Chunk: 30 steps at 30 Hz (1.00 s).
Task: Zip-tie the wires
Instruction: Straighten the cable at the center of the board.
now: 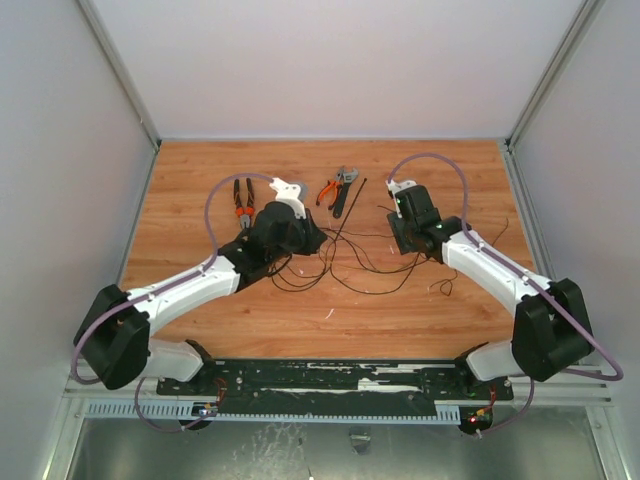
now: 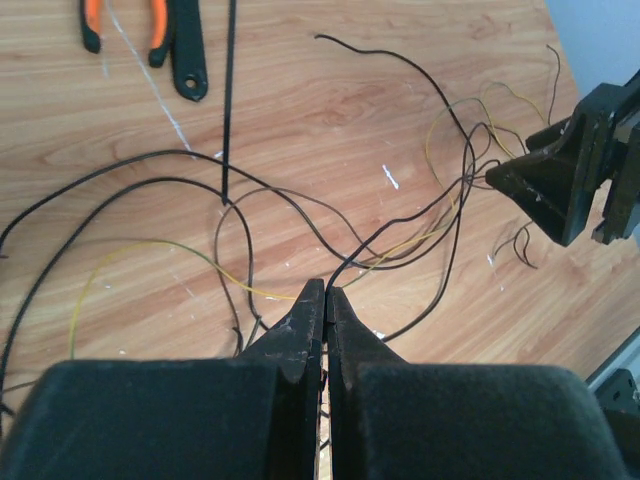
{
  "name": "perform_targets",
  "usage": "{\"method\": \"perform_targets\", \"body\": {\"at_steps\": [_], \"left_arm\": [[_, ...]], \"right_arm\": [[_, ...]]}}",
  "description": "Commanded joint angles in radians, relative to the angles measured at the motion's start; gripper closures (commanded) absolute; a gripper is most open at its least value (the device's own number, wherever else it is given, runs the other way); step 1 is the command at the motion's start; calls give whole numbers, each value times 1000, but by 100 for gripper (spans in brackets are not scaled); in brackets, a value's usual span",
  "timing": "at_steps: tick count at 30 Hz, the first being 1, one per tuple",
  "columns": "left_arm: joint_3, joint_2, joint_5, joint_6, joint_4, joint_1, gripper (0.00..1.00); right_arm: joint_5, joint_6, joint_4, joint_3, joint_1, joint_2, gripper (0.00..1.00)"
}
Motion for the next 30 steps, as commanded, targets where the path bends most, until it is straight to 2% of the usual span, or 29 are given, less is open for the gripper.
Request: {"method": "perform_targets", "body": {"at_steps": [1,3,8,14,17,20,24,30], "left_arm": [[-38,-58,-16,-7,-9,25,100],[-42,-73,-22,-5,-29,32,100],[-69,-112,-39,-7,-50,48,100],[-104,-125,-38,-11,-51,56,100],[-112,-128,-43,-8,-51,58,100],[-117,-135,-45,-10,-54,61,100],[-115,-148,-36,-8,-50,62,100],[-119,-167,-31,-6,-50,62,100]], "right_arm": [[-28,9,24,39,-13,-37,48],[-20,20,15,43,-16,-40,44],[-54,75,-15,49,-71,-61,44],[-205,155,35,-40,-197,-212,43],[-229,178,33,-88,-234,-275,39],[-265,231,13,-133,-244,-315,39],[-428,292,46,-228,-245,-381,39],[-422,391,55,-294,-244,-391,38]]}}
